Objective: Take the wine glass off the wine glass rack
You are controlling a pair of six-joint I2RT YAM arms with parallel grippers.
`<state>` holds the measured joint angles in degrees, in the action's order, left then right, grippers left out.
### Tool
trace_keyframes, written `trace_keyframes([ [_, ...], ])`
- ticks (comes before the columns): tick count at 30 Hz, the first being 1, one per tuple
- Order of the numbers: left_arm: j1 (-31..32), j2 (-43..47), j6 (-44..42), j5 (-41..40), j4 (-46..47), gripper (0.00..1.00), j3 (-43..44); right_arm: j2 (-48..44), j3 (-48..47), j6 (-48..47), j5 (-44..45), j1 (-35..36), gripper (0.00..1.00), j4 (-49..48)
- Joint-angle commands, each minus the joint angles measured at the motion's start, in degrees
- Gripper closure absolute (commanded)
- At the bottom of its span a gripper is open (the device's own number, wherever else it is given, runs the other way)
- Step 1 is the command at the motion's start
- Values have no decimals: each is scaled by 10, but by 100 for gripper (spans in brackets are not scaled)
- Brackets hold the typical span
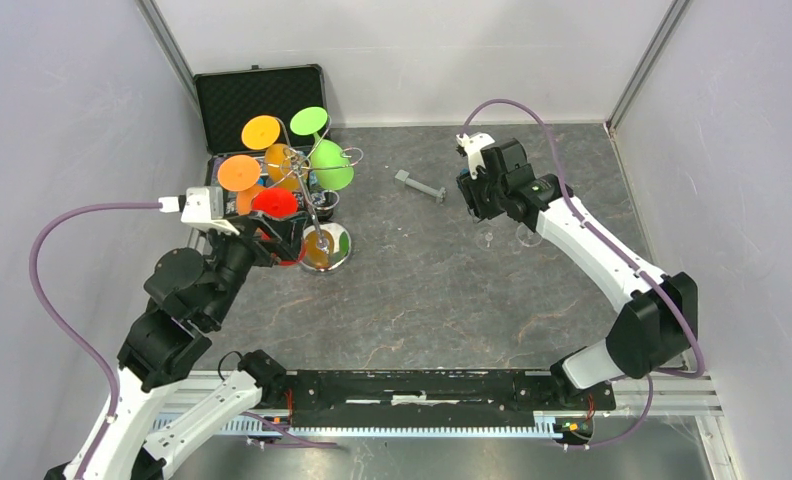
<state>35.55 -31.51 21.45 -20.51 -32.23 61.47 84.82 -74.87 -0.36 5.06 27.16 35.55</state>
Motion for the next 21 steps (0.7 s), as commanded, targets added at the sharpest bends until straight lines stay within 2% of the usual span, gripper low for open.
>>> trace_keyframes([
  [1, 2, 5, 19, 5, 32, 0, 0, 0, -10, 3, 0, -4, 48, -28],
  [14, 1, 11, 29, -7, 17, 0, -12, -11, -5, 3, -49, -6, 48, -49],
  [21, 1, -3, 99, -18, -22, 0, -6, -84, 69, 54, -188, -6, 48, -134],
])
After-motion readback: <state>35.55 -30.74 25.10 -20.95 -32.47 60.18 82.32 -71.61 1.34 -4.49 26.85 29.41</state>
